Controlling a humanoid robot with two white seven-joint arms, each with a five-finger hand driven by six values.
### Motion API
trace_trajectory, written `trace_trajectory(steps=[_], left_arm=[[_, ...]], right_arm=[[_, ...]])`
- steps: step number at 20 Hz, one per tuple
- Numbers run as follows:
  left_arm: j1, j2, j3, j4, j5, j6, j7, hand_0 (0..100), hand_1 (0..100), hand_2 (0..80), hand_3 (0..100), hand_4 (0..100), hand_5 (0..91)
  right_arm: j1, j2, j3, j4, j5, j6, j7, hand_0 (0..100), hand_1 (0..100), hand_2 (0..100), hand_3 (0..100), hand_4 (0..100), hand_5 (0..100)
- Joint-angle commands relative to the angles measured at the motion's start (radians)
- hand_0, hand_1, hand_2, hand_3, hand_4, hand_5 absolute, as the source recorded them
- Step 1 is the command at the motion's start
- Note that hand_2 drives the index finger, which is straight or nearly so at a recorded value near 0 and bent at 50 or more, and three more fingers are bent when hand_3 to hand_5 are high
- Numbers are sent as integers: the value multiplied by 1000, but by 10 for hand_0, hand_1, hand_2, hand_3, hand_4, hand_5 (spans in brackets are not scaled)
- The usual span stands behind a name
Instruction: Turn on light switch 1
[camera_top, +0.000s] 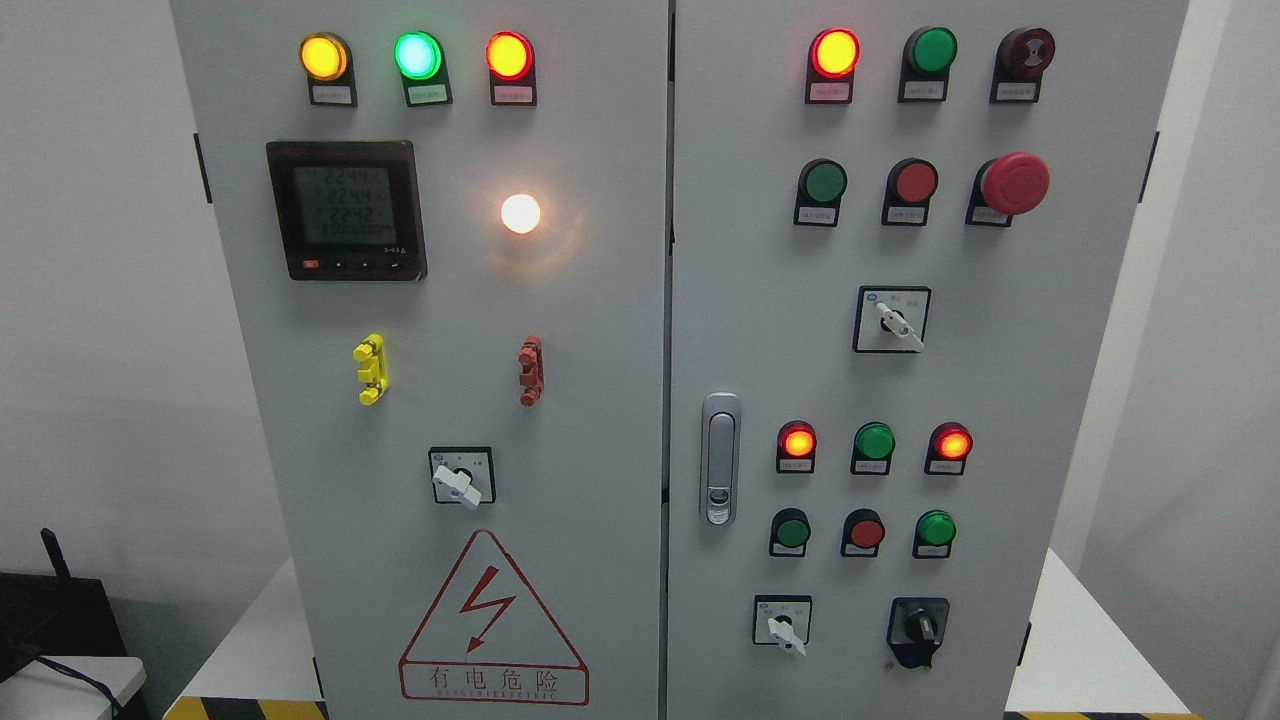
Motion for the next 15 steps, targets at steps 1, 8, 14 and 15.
trace_trajectory(steps=[1,8,14,15], left_arm=[[-29,1,-239,486,-6,94,3,335,230,0,0,77,0],[-91,-39,-320,484,-21,229,15,364,144,0,0,13,0],[-110,-47,-335,486,-23,231,36,371,118,0,0,2,0],[-110,-47,-335,486,-23,231,36,372,117,0,0,3,0]], right_arm=[[0,0,0,1,-17,0,1,120,389,0,0,0,0],[0,0,0,-1,-17,0,-1,120,389,0,0,0,0],[0,0,0,1,-17,0,1,120,389,0,0,0,0],[0,0,0,-1,-17,0,-1,120,389,0,0,0,0]])
